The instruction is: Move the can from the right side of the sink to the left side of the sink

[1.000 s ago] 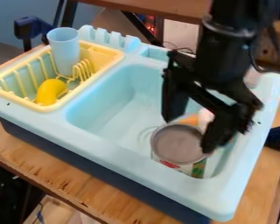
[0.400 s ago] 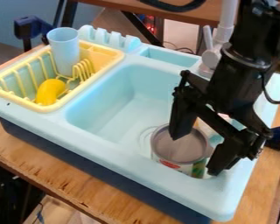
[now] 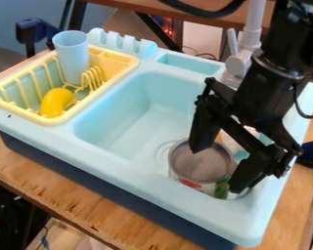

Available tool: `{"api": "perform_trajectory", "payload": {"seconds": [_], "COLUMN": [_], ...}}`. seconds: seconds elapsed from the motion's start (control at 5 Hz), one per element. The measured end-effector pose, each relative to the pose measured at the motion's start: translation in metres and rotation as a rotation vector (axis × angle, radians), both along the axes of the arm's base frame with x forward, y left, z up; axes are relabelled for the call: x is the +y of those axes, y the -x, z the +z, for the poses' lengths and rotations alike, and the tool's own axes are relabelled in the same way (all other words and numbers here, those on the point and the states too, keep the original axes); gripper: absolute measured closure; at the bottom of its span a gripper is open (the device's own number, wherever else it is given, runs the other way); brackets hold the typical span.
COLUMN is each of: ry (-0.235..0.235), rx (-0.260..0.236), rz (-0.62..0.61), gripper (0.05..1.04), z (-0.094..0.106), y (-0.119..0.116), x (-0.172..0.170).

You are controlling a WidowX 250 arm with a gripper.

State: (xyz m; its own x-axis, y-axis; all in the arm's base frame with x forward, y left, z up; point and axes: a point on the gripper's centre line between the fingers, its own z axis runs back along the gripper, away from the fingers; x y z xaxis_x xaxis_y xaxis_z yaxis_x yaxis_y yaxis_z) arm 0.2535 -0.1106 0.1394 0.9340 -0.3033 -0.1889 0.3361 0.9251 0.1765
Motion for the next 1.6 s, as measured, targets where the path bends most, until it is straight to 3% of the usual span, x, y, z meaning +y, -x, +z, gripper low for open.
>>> {"api": "perform_trajectory", "payload": {"seconds": [1.4, 1.6], "ry": [0.001, -0.017], "rx": [0.036, 0.036], "rz": [0.013, 0.01], "gripper": [0.081, 0.081], "z": [-0.015, -0.018], "y": [-0.004, -0.006], "x": [0.021, 0.023]}}
